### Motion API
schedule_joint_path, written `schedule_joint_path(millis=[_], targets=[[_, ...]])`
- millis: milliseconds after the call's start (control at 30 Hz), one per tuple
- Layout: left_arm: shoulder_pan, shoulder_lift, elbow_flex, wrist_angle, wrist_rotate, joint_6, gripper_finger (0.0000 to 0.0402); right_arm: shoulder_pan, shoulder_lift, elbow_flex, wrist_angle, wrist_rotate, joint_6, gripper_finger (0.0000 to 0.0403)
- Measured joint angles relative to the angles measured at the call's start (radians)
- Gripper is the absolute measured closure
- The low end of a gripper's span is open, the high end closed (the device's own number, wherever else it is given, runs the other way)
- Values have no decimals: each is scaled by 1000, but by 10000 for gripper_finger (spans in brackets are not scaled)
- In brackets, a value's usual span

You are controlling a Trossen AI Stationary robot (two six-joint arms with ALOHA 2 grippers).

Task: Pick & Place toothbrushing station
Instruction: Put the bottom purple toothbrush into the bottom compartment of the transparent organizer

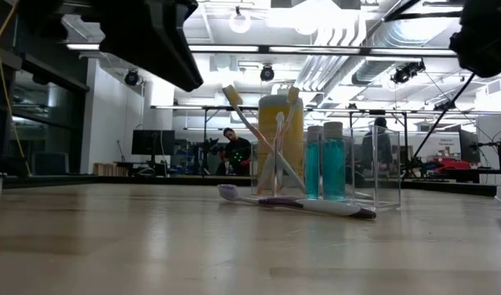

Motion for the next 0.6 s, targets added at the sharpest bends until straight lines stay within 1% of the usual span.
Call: schedule_joint_path(millis=[133,367,600], targets=[[-7,0,0,-33,0,0,342,-3,44,0,81,17,6,302],[-6,0,0,-53,-1,-3,342,-2,100,0,87,-19,119,302],[-6,0,0,-57,-1,0,342,-2,110,0,89,-7,225,302]])
